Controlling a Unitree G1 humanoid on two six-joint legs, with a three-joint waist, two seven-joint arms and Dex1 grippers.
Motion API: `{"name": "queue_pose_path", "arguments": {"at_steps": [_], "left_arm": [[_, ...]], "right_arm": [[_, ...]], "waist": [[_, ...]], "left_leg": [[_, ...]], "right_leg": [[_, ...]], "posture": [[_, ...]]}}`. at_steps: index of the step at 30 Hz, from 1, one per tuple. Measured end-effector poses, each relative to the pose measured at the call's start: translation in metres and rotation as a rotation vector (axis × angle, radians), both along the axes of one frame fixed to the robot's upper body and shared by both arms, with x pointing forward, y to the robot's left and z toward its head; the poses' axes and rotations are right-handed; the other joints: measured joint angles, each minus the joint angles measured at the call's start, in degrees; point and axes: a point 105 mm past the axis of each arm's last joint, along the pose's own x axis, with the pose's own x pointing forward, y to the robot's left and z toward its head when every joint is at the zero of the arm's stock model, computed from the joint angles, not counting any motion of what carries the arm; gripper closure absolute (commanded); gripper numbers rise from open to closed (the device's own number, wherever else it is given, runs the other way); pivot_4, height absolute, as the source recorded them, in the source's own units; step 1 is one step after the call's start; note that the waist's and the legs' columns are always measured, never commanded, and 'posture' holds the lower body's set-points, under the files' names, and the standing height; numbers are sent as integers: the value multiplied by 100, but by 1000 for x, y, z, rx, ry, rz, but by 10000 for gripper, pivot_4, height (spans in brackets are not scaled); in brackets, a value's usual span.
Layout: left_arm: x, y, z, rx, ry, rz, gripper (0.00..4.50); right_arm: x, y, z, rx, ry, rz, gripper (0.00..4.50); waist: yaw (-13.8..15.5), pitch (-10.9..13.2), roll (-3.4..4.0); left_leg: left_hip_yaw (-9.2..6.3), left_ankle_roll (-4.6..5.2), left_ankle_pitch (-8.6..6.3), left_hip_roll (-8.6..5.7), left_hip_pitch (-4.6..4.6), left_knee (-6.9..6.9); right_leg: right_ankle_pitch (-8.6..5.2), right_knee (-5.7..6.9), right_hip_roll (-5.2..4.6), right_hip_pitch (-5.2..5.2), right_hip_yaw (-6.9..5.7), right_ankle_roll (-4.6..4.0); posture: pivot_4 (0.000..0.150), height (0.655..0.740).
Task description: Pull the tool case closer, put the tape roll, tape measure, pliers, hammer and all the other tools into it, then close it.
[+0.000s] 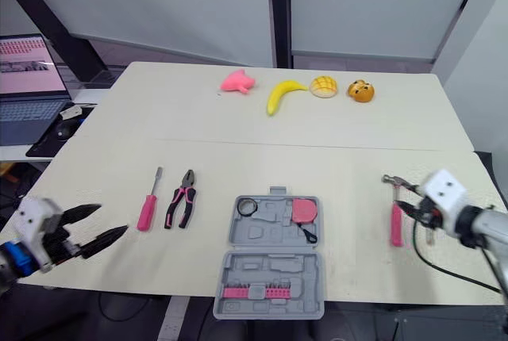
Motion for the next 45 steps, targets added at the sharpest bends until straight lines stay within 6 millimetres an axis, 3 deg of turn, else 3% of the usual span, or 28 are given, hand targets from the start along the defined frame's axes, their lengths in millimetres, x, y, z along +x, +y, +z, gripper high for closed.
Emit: {"name": "queue_pose_path", "arguments": {"at_steps": [5,10,17,22,28,32,35,39,45], "left_arm": [[-15,19,-10,-3,71,50,0],[-19,23,-13,-2,84,74,0],[-24,25,-13,1,93,105,0],[-33,17,-11,-31,71,155,0],[-42,4,-10,-95,13,321,0],[-41,-15,-9,-131,-44,384,0],[-34,-33,-8,-154,-69,398,0],[-26,-53,-9,-188,-82,407,0],[13,-82,-3,-252,-149,427,0]], "right_arm": [[-33,-29,-11,-54,139,-30,169],[-52,-37,-26,-49,239,-30,169],[-40,-36,-19,-59,177,-3,169],[-12,10,9,-36,48,178,169],[9,100,42,58,-18,516,169],[13,148,57,131,9,686,169],[18,167,61,161,24,736,169],[25,176,55,177,62,742,169],[27,182,47,171,85,753,169]], "waist": [[-16,-2,-3],[-27,-5,-8],[-40,-5,-8],[-95,-4,-6],[-112,-3,-12],[-70,-4,-16],[16,-6,-22],[31,-7,-25],[25,-8,-25]], "left_leg": [[10,0,0,3,22,2],[15,0,0,6,29,2],[19,-1,0,7,30,-1],[20,-1,0,7,35,-1],[13,-1,0,4,34,3],[0,-2,0,0,28,5],[-10,-2,0,0,22,5],[-7,-2,0,-3,14,5],[-10,-2,1,-2,15,7]], "right_leg": [[-14,-1,0,19,6,26],[-15,-1,0,24,11,28],[-13,-1,0,23,15,25],[-12,1,-2,25,19,27],[3,-3,-5,32,17,7],[4,-4,-6,31,6,6],[4,-5,-5,31,-3,6],[4,-8,-6,25,-1,6],[5,-4,-3,25,-4,6]], "posture": [[1500,7400],[1500,7400],[1500,7400],[1500,7400],[1500,7400],[1500,7400],[1500,7400],[1500,7400],[1500,7400]]}}
